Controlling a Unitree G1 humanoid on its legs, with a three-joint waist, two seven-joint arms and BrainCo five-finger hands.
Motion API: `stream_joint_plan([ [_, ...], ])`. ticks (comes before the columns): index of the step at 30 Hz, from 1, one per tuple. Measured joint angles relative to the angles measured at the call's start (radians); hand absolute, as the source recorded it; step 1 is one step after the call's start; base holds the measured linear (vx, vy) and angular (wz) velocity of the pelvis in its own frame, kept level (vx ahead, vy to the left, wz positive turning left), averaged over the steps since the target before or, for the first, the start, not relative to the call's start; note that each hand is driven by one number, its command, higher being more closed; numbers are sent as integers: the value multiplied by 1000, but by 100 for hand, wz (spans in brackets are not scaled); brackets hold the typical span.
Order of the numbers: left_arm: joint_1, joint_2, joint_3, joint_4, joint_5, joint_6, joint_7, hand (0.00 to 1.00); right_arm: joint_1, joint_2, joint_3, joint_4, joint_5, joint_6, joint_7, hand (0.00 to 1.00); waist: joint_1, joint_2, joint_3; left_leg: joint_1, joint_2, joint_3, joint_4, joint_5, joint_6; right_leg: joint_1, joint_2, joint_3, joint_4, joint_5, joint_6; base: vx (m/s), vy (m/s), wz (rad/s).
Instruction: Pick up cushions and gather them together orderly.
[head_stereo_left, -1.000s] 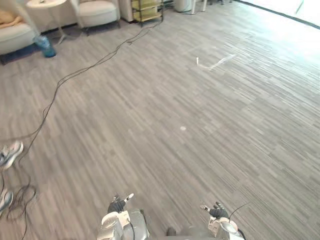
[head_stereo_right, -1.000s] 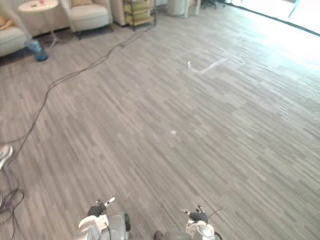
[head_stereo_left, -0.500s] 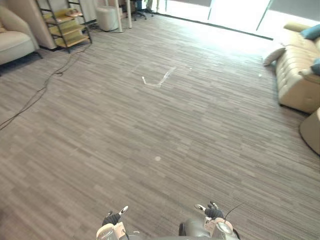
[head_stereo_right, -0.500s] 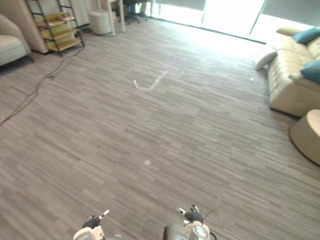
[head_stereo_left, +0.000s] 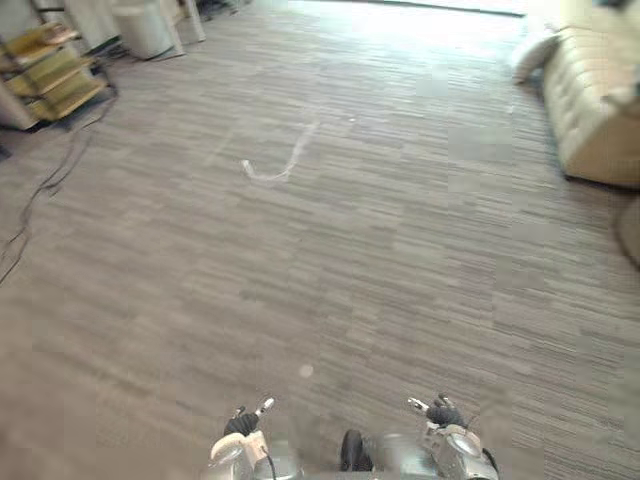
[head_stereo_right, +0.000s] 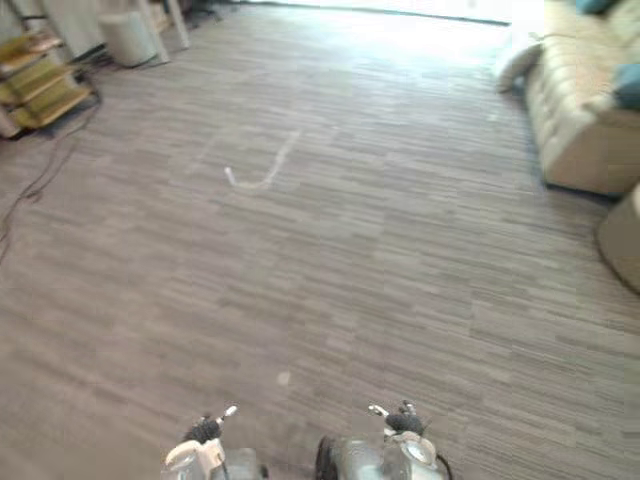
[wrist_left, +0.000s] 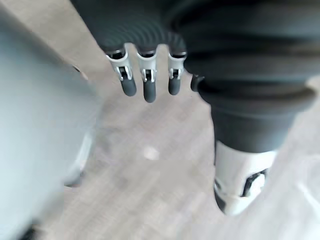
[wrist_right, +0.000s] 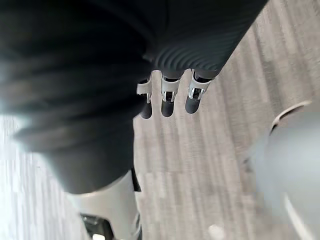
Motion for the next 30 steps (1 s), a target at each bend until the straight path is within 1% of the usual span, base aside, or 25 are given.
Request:
stream_joint_plan([
  [2,11,-1,4,-19,0,-8,0,0,-4,6,10,11,0,8,-1,0,10,-1,-6,-76,-2,21,-133,-32,19,70,-4,52,-55,-4,21,594,140,-85],
  [3,22,-13,17,-22,-1,-10,4,0,-4,11,5,12,0,15,-1,0,18,5,-10,-114,-17,21,-363,-41,23,135,-14,102,-104,-17,51,648,211,-88],
  [4,25,-16,17,-23,-6,-12,5,0,-4,13,3,13,-1,15,-1,0,21,7,-12,-118,-27,16,-442,-34,17,151,-21,116,-116,-23,62,664,249,-87],
  [5,31,-15,17,-21,-12,-15,7,0,-4,16,1,15,-1,15,-1,0,25,7,-16,-118,-51,-4,-598,-6,13,181,-40,136,-131,-41,80,543,265,-75],
  [6,36,-17,15,-20,-23,-16,9,0,-5,17,4,26,-1,15,-1,0,29,2,-27,-122,-86,-45,-726,106,9,212,-69,171,-145,-71,102,560,297,-93],
  [7,36,-14,15,-13,-25,-16,9,0,-2,17,8,34,-2,16,-1,0,40,0,-42,-110,-106,-37,-727,170,33,219,-90,194,-138,-78,113,728,398,-87],
  [8,35,1,10,-10,-26,-16,9,0,3,13,16,48,-2,18,5,0,40,-27,-57,-103,-126,-8,-713,122,61,199,-126,202,-94,-73,124,736,409,-73],
  [9,35,6,10,-4,-26,-15,10,0,9,20,3,43,-3,15,2,0,41,-36,-61,-90,-132,26,-672,71,95,139,-151,211,52,-64,162,991,551,-73],
  [10,32,12,15,5,-30,-15,13,0,22,17,5,43,-4,15,1,0,53,-51,-58,-36,-141,73,-646,10,109,60,-169,225,293,-40,222,687,384,-70],
  [11,27,15,14,11,-30,-14,13,0,27,14,8,43,-4,15,2,0,54,-58,-53,-6,-149,83,-646,-12,114,15,-179,225,395,-7,264,741,414,-74],
  [12,22,24,11,30,-29,-12,14,0,32,9,15,24,-6,13,7,0,49,-60,-50,79,-170,100,-647,-70,118,-89,-205,200,664,78,307,553,272,-40],
  [13,21,31,-4,52,-28,-5,17,0,35,9,17,0,-12,3,10,0,25,-48,-43,165,-176,100,-656,-113,120,-156,-218,145,816,78,296,661,311,-27],
  [16,14,32,-26,65,-27,-3,19,0,42,9,14,-40,-13,-14,13,0,10,-39,-41,351,-180,122,-787,-155,101,-338,-244,-45,829,22,236,539,184,-13],
  [18,13,34,-28,73,-26,-1,19,0,38,5,-2,-45,-17,-18,14,0,5,-40,-40,423,-187,124,-848,-156,96,-398,-255,-143,722,-4,211,472,109,1],
  [19,10,34,-45,79,-19,8,19,0,37,-3,-30,-46,-26,-18,15,0,-5,-38,-39,491,-191,120,-901,-156,96,-428,-248,-221,554,5,200,594,50,39],
  [20,4,36,-64,82,-15,7,18,0,39,-15,-43,-37,-34,-18,14,0,-18,-38,-38,532,-198,98,-937,-156,96,-439,-236,-260,379,43,185,594,50,51],
  [22,7,36,-81,88,1,8,17,0,43,-25,-55,-20,-37,-16,13,0,-34,-38,-38,575,-215,59,-971,-157,97,-442,-218,-242,227,107,171,544,-43,74],
  [23,17,36,-79,81,9,6,17,0,63,-24,-68,-17,-27,-13,10,0,-47,-48,-40,616,-236,-1,-972,-157,97,-444,-212,-193,209,186,62,1024,-178,74],
  [24,26,13,-75,81,11,9,16,0,62,-52,-63,-25,-34,-14,11,0,-57,-8,-53,616,-205,-42,-901,-157,97,-443,-197,-191,283,152,28,751,-155,41],
  [25,32,5,-74,82,11,10,15,0,60,-57,-59,-25,-37,-13,11,0,-54,8,-61,593,-191,-49,-844,-157,96,-437,-194,-191,288,128,31,728,-175,3],
  [26,40,-16,-67,82,11,10,15,0,54,-65,-57,-28,-39,-12,12,0,-52,42,-63,514,-159,-75,-647,-142,74,-417,-171,-195,291,82,34,696,-149,-6],
  [27,42,-36,-46,70,9,12,10,0,53,-84,-56,-32,-38,-12,11,0,-47,83,-56,364,-106,-116,-322,7,-20,-355,-124,-201,262,31,29,696,-149,-10],
  [28,43,-37,-37,62,7,12,8,0,53,-89,-52,-30,-37,-10,9,0,-41,85,-51,327,-89,-122,-239,92,-33,-331,-109,-197,246,19,24,861,-113,-23],
  [29,45,-41,-26,54,4,9,3,0,42,-95,-46,-20,-35,-4,3,0,-30,98,-36,228,-35,-114,-36,103,-21,-236,-73,-189,192,-9,9,568,-33,-28],
  [30,43,-32,-25,40,3,9,-3,0,39,-88,-43,-16,-30,-2,1,0,-29,82,-25,171,-18,-102,31,49,4,-174,-70,-188,162,-17,10,696,-45,-31],
])
